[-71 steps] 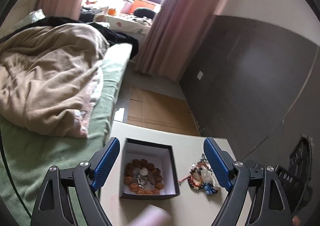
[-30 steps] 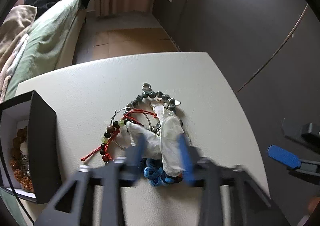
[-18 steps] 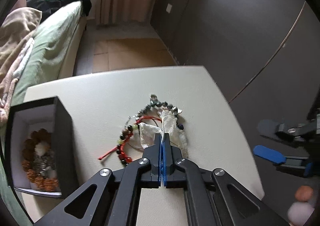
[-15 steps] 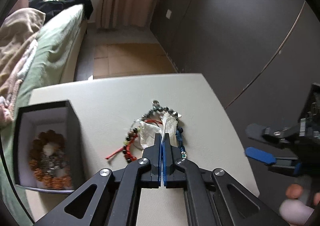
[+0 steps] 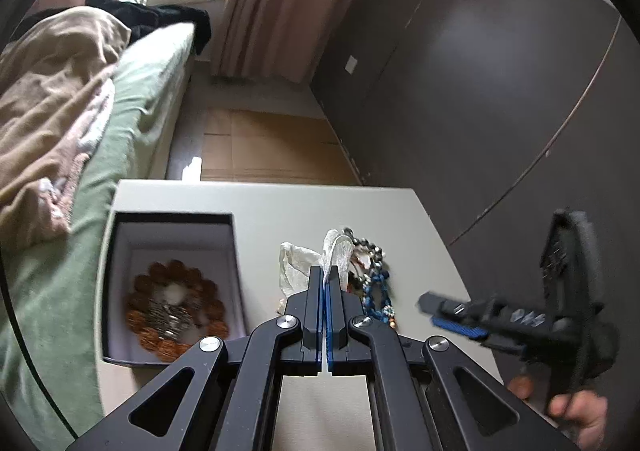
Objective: Organize jewelry
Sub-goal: 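Carry the pouch into the box and release with the left gripper while the right grasps the blue bracelet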
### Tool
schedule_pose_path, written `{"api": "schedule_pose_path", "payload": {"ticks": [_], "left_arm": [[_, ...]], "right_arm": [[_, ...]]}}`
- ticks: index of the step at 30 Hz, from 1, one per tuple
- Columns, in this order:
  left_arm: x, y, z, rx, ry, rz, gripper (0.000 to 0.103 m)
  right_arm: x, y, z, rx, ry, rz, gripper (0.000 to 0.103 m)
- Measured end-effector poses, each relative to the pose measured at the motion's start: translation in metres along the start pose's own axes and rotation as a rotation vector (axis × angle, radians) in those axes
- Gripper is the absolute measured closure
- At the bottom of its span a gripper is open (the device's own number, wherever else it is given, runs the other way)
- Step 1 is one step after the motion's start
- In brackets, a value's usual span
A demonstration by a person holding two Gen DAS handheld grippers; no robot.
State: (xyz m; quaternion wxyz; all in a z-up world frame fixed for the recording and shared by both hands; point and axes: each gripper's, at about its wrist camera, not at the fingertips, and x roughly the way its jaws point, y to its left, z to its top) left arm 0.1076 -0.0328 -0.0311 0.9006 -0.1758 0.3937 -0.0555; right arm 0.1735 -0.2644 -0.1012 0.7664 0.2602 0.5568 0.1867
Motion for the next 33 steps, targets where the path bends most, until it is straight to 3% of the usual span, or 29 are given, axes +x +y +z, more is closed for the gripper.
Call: {"api": "schedule_pose_path", "payload": {"ticks": [3, 8, 15, 17, 19, 22, 24, 30, 32, 33], "left_arm": [[-0.008, 0.010, 0.006, -0.019, -0.020, -0.009, 0.103], [-0.016, 0.029, 0.010, -0.053, -0.029, -0.016, 0.103], [-0.022, 0.052, 0.013, -0.107, -0.024, 0.004, 0.103], [-0.023, 0.061, 0.013, -0.134, -0.017, 0.012, 0.103], [-0.022, 0.068, 0.014, -0.151, -0.012, 0.026, 0.103], [-0.020, 0.074, 0.013, -0.172, 0.005, 0.048, 0.103], [-0.017, 0.077, 0.011, -0.181, 0.028, 0.059, 0.103], [-0.011, 0.081, 0.006, -0.191, 0.096, 0.096, 0.099], [-0.011, 0.088, 0.002, -0.218, 0.113, 0.088, 0.093], [-0.012, 0.089, 0.001, -0.224, 0.114, 0.091, 0.077]], "right_arm": [[0.016, 0.013, -0.005, -0.042, 0.017, -0.023, 0.063], [0.031, 0.031, -0.006, -0.117, 0.009, -0.055, 0.063], [0.060, 0.043, -0.003, -0.196, 0.013, -0.221, 0.064], [0.064, 0.043, -0.003, -0.207, 0.021, -0.243, 0.071], [0.067, 0.043, -0.004, -0.224, 0.025, -0.266, 0.086], [0.061, 0.045, -0.005, -0.252, 0.003, -0.283, 0.090], [0.053, 0.048, -0.006, -0.251, -0.027, -0.266, 0.091], [0.023, 0.052, -0.009, -0.197, -0.106, -0.100, 0.091], [0.015, 0.057, -0.010, -0.186, -0.128, -0.022, 0.091], [0.012, 0.059, -0.011, -0.185, -0.135, 0.013, 0.091]]}}
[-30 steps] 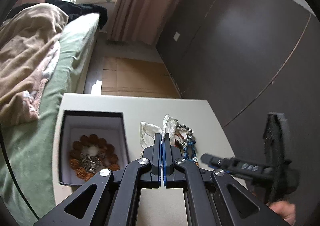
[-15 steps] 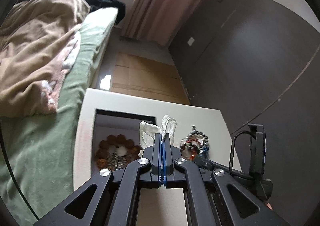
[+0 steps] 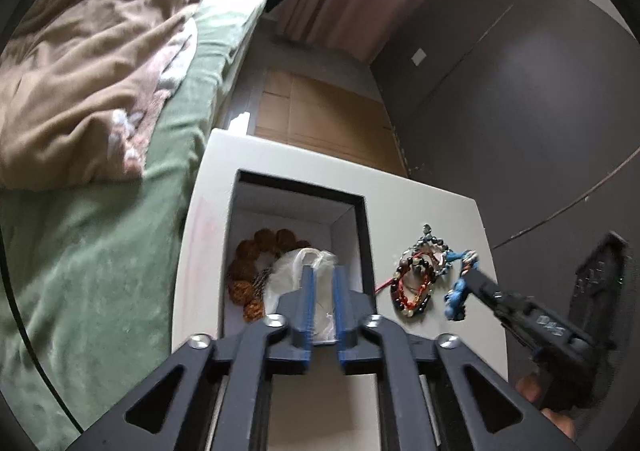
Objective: Organize jewelry
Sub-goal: 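Carry the pouch into the box and release with the left gripper while the right grasps the blue bracelet, then lower the blue beaded bracelet into the box and open the right gripper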
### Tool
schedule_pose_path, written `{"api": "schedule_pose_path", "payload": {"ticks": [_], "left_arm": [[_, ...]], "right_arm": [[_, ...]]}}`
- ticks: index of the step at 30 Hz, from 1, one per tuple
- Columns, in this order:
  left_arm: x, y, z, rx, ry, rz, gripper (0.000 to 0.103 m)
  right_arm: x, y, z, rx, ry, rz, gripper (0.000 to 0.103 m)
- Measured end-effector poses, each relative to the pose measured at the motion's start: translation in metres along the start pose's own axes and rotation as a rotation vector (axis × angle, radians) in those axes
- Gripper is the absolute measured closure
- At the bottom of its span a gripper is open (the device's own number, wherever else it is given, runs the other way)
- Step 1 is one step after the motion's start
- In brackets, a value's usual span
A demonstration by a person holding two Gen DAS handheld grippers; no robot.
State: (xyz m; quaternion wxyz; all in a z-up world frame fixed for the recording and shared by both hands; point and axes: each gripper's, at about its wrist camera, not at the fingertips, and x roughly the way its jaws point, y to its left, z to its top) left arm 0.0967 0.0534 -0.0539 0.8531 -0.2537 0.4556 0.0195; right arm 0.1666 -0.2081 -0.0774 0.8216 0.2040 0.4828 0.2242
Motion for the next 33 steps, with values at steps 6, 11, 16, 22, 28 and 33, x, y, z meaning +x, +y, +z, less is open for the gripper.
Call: {"api": "schedule_pose_path", "payload": {"ticks": [6, 11, 16, 22, 28, 33], "left_arm": [[-0.027, 0.009, 0.002, -0.034, -0.088, 0.002, 0.026], [-0.040, 0.022, 0.008, -0.069, -0.121, 0.001, 0.026], [-0.051, 0.037, 0.016, -0.108, -0.157, -0.015, 0.026], [-0.055, 0.049, 0.023, -0.145, -0.176, -0.035, 0.027], [-0.051, 0.051, 0.027, -0.158, -0.171, -0.044, 0.027], [-0.049, 0.044, 0.025, -0.140, -0.167, -0.043, 0.027]], "right_arm": [[-0.014, 0.032, -0.008, -0.038, -0.057, 0.191, 0.091], [-0.007, 0.065, -0.016, -0.100, -0.062, 0.287, 0.091], [0.010, 0.088, -0.025, -0.143, -0.033, 0.322, 0.091], [0.040, 0.104, -0.031, -0.136, 0.059, 0.347, 0.078], [0.054, 0.098, -0.029, -0.082, 0.090, 0.329, 0.032], [0.038, 0.086, -0.023, -0.059, 0.049, 0.319, 0.032]]}}
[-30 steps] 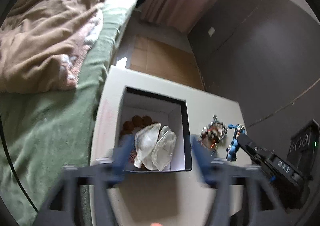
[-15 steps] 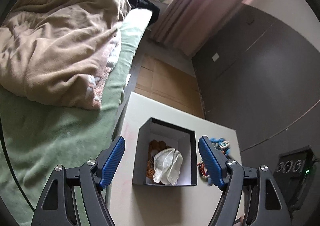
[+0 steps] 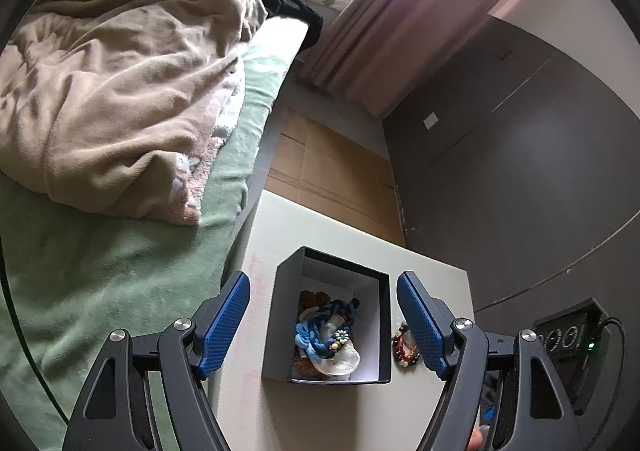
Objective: Organize jewelry
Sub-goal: 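Lower the blue beaded bracelet into the box and open the right gripper, then move the left gripper to the red-and-black bead bracelets and close on them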
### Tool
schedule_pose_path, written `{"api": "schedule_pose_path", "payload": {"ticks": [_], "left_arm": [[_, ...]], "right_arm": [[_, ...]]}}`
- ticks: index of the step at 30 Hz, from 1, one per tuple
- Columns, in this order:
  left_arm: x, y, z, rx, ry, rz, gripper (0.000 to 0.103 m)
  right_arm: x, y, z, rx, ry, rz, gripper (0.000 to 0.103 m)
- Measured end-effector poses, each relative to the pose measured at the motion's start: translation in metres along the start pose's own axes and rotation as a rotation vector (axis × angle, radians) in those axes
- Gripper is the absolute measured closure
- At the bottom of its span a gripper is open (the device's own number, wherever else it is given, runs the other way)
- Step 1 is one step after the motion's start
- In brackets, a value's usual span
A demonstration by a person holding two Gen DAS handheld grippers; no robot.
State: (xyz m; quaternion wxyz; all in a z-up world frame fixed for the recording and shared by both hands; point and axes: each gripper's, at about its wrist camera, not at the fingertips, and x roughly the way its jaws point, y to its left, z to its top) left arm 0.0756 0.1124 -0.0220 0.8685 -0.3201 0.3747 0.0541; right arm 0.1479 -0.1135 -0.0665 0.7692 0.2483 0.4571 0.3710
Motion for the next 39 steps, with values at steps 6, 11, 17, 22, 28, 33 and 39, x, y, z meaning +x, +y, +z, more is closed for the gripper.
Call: {"api": "schedule_pose_path", "payload": {"ticks": [6, 11, 17, 22, 28, 33, 39], "left_arm": [[0.001, -0.016, -0.008, 0.036, -0.003, 0.005, 0.027], [0.007, -0.036, -0.020, 0.093, 0.012, -0.007, 0.027], [0.016, -0.064, -0.037, 0.182, 0.025, -0.018, 0.027], [0.028, -0.083, -0.049, 0.239, 0.042, -0.031, 0.036], [0.046, -0.102, -0.061, 0.298, 0.078, -0.051, 0.049], [0.062, -0.116, -0.071, 0.338, 0.101, -0.060, 0.056], [0.085, -0.138, -0.089, 0.417, 0.152, -0.059, 0.068]], "right_arm": [[-0.036, -0.011, 0.006, 0.005, -0.072, -0.053, 0.032], [-0.064, -0.028, 0.009, 0.021, -0.099, -0.124, 0.032], [-0.086, -0.052, 0.011, 0.073, -0.112, -0.171, 0.032], [-0.099, -0.070, 0.013, 0.091, -0.100, -0.274, 0.032], [-0.112, -0.093, 0.017, 0.118, -0.091, -0.331, 0.032], [-0.119, -0.107, 0.021, 0.160, -0.085, -0.352, 0.032], [-0.126, -0.124, 0.026, 0.207, -0.053, -0.415, 0.032]]}}
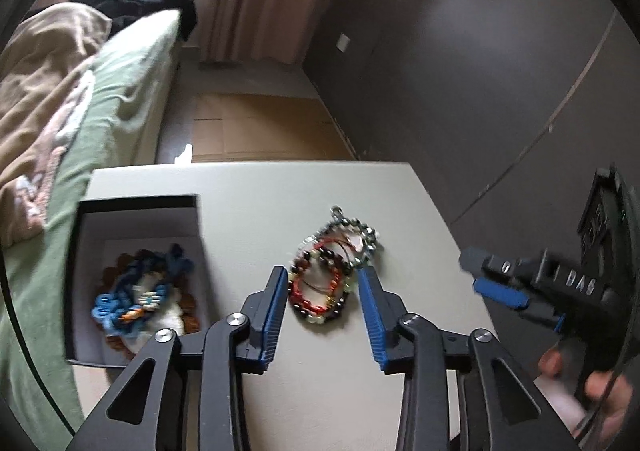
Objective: Organize jewelry
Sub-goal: 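Move the left gripper to the red-and-black bead bracelets and close on them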
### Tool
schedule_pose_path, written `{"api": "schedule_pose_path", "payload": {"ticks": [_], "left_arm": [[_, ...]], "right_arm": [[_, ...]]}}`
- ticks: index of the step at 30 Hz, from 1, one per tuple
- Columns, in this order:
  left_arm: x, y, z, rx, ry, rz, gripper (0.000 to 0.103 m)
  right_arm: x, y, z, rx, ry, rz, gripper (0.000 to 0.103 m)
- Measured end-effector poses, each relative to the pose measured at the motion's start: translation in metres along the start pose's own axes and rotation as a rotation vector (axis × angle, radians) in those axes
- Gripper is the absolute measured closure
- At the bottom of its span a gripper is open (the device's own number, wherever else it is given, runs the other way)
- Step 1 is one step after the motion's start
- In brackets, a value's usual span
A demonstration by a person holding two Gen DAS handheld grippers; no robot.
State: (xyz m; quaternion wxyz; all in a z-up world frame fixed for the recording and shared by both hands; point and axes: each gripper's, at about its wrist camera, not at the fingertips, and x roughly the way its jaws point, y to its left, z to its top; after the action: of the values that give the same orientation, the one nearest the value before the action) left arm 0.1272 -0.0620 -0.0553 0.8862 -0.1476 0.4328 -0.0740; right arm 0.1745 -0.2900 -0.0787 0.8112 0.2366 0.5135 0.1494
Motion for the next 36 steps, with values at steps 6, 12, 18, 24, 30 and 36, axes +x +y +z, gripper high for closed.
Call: {"api": "schedule_pose_path", "payload": {"ticks": [6, 12, 18, 24, 30, 36], "left_arm": [[0.027, -0.015, -0.006, 0.050, 0.056, -0.007, 0.077], [0.054, -0.026, -0.009, 0.083, 0.103, -0.005, 0.083], [0.075, -0.032, -0.013, 0.097, 0.129, 0.019, 0.085], [0.091, -0.035, -0.018, 0.101, 0.140, 0.053, 0.086], [0.094, -0.042, -0.021, 0.163, 0.111, 0.096, 0.086], [0.096, -0.036, -0.020, 0.146, 0.102, 0.092, 0.095]], "right_arm": [[-0.008, -0.021, 0.013, 0.058, -0.015, -0.007, 0.032], [-0.014, -0.032, 0.025, 0.092, -0.031, -0.009, 0.032], [-0.010, -0.036, 0.031, 0.108, -0.023, -0.008, 0.032], [-0.005, -0.032, 0.030, 0.095, -0.001, -0.003, 0.032], [-0.003, -0.028, 0.028, 0.078, 0.006, -0.013, 0.032], [-0.002, -0.023, 0.022, 0.060, 0.011, -0.018, 0.032]]}}
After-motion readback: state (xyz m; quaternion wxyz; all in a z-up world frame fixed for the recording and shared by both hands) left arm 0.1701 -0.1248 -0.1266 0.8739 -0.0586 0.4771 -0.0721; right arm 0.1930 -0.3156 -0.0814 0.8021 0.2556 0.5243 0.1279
